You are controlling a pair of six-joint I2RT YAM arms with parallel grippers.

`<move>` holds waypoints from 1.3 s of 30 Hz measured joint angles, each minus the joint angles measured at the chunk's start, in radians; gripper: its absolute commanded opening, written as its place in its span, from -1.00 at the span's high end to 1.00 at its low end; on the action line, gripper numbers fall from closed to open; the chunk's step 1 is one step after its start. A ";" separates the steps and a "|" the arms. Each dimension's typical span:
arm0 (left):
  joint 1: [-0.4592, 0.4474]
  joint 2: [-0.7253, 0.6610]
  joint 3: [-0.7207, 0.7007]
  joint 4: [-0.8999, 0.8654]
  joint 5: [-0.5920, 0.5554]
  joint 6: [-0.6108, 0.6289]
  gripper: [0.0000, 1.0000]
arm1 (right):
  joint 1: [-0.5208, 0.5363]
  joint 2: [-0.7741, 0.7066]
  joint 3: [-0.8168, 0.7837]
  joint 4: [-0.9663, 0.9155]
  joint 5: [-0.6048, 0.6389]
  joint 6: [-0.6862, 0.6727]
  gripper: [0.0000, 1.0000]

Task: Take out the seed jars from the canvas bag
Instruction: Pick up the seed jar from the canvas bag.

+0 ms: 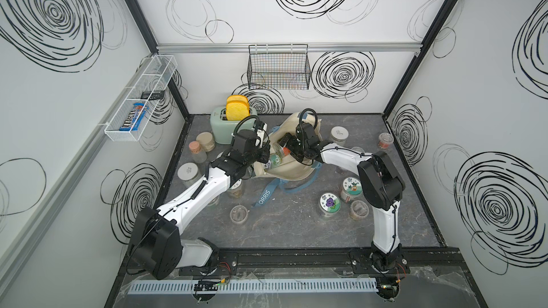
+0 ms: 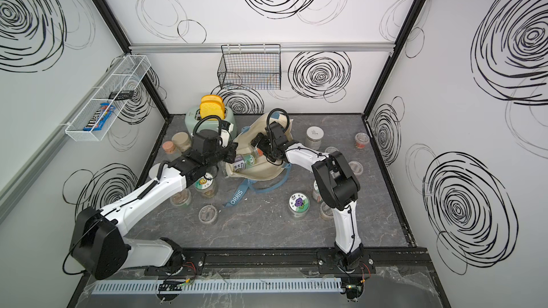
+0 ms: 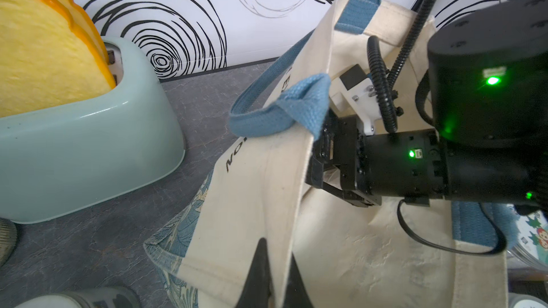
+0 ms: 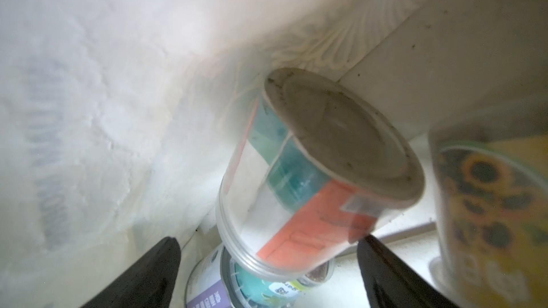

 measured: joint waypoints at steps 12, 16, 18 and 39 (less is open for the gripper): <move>-0.012 -0.022 0.000 -0.014 0.004 -0.013 1.00 | -0.012 0.163 0.142 -0.046 0.045 0.304 -0.91; -0.012 -0.038 -0.001 -0.032 0.013 -0.016 1.00 | -0.010 0.210 0.211 -0.064 0.052 0.327 -0.88; -0.012 -0.038 -0.001 -0.036 0.015 -0.016 1.00 | -0.010 0.215 0.221 -0.072 0.053 0.333 -0.87; 0.034 -0.064 -0.001 -0.037 0.058 -0.031 0.95 | -0.051 0.032 0.013 0.055 0.025 0.364 -0.41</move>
